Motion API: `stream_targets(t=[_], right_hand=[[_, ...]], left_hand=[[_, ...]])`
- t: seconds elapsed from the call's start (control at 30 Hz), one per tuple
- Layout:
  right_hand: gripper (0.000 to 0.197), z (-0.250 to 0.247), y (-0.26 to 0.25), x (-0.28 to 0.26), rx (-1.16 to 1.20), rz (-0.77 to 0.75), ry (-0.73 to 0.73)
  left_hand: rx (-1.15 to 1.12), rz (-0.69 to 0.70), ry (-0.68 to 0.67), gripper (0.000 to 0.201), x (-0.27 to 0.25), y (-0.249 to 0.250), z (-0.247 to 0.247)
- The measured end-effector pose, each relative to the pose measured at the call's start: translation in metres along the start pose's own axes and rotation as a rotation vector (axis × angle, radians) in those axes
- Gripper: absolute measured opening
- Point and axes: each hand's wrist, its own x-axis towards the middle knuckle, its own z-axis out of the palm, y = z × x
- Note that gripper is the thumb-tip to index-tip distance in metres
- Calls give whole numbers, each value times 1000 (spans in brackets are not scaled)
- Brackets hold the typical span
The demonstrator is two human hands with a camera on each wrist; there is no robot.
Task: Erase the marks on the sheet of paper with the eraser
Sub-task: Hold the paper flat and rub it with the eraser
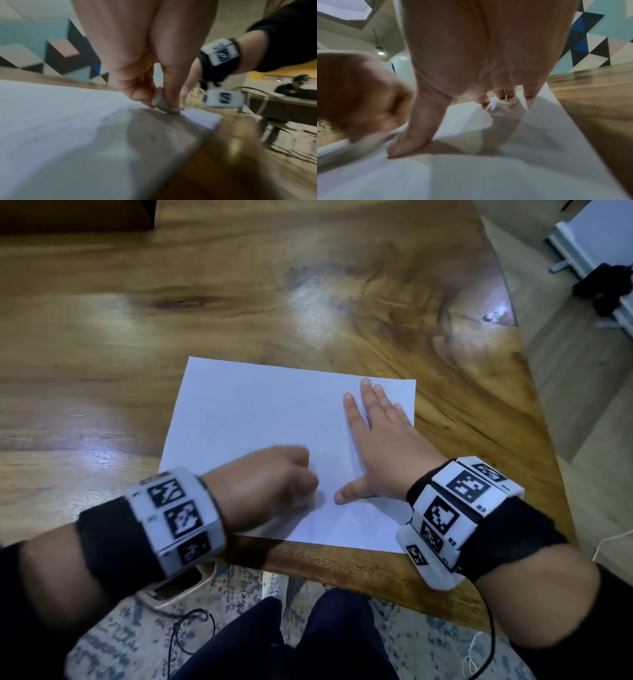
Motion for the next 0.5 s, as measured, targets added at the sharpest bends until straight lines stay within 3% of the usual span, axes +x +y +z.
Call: stream_targets(t=[0.1,0.17,0.37,0.5], right_hand=[[137,1,1,0,2,-8,5],[139,0,3,0,-9,-17,-3],[153,1,9,2,-84,-40,-44],[153,0,9,3,-65,-35,-37]], left_hand=[[140,114,-130,14,-17,-8,4],[62,72,-115,10,-13,-7,-4],[75,-15,207,12,33,12,-16],[39,79,28,23,6,18,1]])
